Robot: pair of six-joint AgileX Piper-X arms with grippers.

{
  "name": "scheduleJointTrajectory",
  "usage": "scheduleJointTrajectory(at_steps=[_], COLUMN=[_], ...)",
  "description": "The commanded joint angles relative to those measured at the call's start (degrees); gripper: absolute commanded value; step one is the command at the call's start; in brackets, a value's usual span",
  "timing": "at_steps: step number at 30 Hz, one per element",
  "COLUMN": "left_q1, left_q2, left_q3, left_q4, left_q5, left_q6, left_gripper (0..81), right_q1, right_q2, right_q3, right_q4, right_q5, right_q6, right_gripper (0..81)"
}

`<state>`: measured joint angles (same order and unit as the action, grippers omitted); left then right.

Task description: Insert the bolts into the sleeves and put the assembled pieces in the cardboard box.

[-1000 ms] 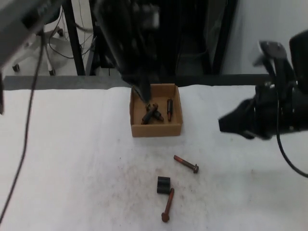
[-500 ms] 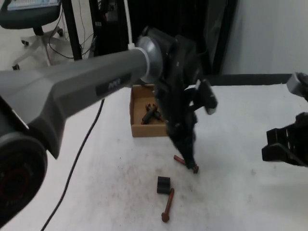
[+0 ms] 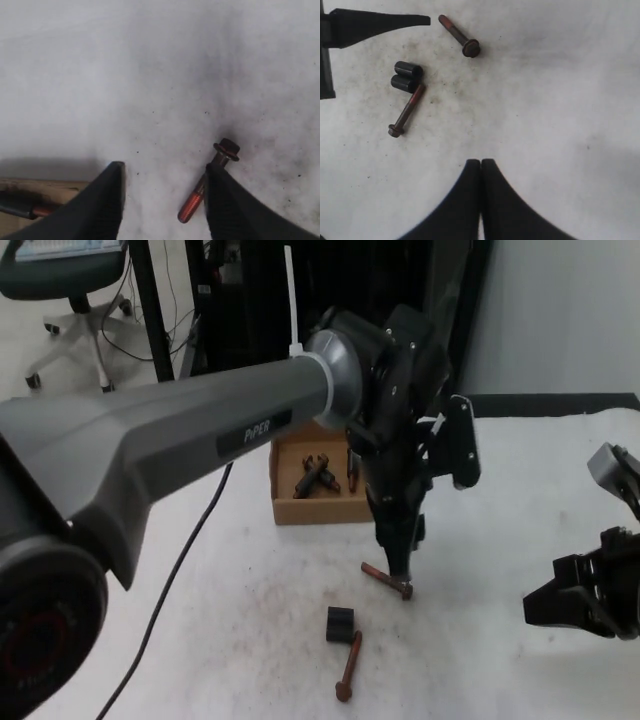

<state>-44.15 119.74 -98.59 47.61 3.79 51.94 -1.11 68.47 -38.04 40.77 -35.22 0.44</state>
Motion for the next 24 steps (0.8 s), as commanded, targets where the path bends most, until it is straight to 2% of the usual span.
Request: scheduleJointTrajectory(at_steps=[1, 7, 24], left_q1=[0.3, 0.5, 0.6], left_q2=[0.9, 3.5, 6.2], left_q3=[-0.2, -0.2, -0.3], left_q4=[2.2, 9.9, 7.1], left_q5=[-0.1, 0.6, 3.6], left_q6=[0.9, 5.1, 7.0], left_gripper=[44.1, 43.9, 43.9], right_q1=[-0.2, -0.2, -0.2], right_q2=[-0.2, -0.2, -0.2], right_q3=[0.1, 0.1, 0.1], right_q4=[-0.7, -0.7, -0.7], right_q5=[-2.3, -3.0, -3.3], right_q6=[0.0, 0.0, 0.0], right_gripper=[0.3, 0.3, 0.3])
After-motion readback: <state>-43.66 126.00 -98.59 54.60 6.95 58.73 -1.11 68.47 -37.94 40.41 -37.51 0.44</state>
